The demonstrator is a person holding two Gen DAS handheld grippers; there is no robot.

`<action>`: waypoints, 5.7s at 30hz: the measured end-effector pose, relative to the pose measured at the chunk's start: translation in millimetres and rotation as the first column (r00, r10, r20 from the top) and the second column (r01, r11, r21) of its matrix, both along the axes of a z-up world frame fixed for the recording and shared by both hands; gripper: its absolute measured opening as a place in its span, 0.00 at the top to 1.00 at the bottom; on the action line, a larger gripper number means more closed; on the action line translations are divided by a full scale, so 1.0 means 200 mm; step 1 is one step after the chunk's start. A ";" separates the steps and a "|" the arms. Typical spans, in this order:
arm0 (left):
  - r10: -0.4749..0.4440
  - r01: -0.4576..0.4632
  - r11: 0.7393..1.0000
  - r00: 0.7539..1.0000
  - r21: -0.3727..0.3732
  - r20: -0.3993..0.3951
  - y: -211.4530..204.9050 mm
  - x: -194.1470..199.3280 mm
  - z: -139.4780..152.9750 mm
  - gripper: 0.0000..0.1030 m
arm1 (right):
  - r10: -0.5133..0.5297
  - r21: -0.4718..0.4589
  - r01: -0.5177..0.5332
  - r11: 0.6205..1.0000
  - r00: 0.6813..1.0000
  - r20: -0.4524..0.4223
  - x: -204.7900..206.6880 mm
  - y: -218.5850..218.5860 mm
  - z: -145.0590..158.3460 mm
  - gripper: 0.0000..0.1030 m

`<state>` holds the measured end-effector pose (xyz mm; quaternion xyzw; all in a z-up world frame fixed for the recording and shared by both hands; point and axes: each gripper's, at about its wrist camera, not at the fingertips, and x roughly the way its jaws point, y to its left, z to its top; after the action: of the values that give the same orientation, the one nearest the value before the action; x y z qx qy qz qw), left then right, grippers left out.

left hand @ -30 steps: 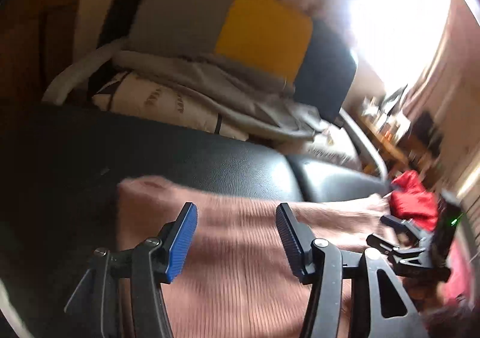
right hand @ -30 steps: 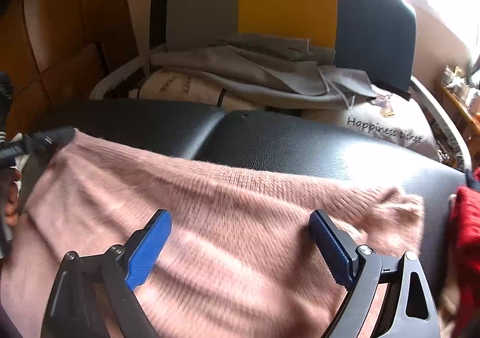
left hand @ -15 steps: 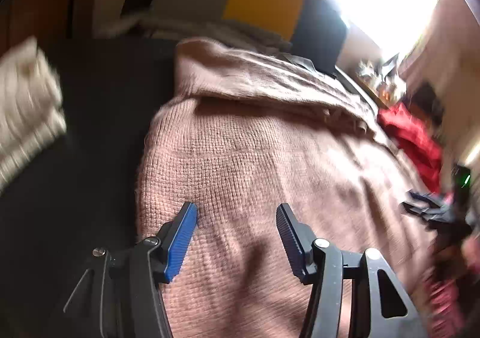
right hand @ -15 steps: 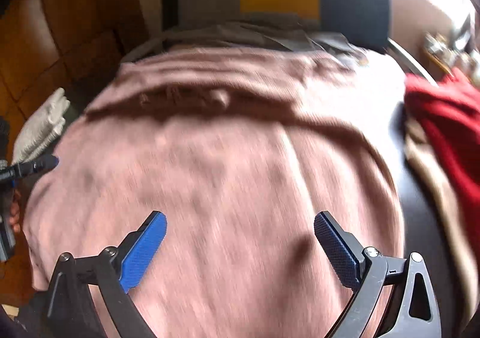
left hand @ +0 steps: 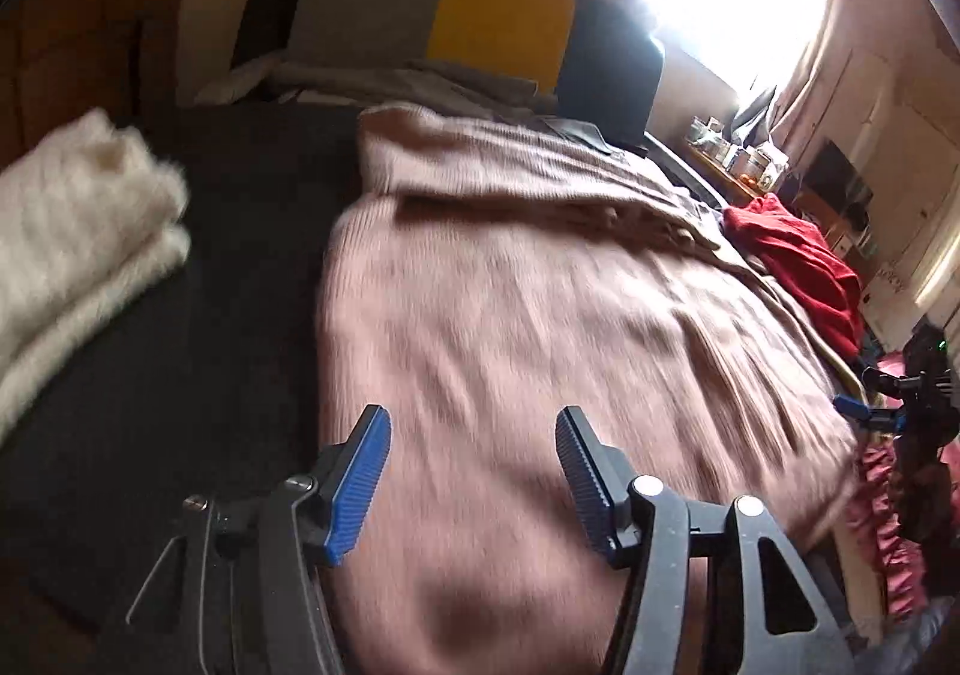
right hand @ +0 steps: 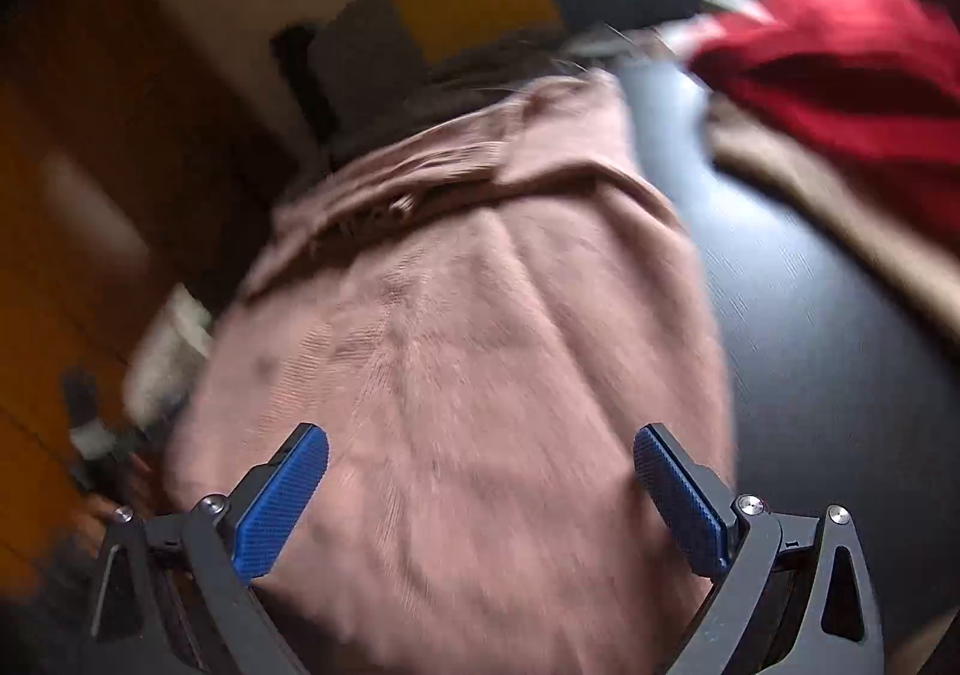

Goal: Fold clothes

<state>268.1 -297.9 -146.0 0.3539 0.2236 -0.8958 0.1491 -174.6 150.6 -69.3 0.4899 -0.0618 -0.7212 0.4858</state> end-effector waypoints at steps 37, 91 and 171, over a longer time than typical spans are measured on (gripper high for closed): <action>0.099 -0.118 0.968 0.991 0.222 0.095 0.17 0.33 -0.25 0.40 | 0.086 -0.254 -0.013 0.967 0.956 0.281 0.08 0.21 -0.30 0.82; -0.157 0.363 0.847 0.869 0.388 -0.470 -0.39 -0.48 0.42 0.95 | 0.206 -0.384 -0.111 0.917 0.954 0.217 -0.28 -0.44 0.20 0.84; -0.050 0.044 0.970 0.999 0.241 0.020 -0.65 -0.55 0.07 0.70 | -0.010 0.339 0.103 0.935 0.964 -0.266 -0.28 -0.47 -0.04 0.87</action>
<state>157.7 -428.6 -132.2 0.3863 0.3198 -0.8608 0.0869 -230.8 56.1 -76.9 0.4678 0.1174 -0.7924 0.3735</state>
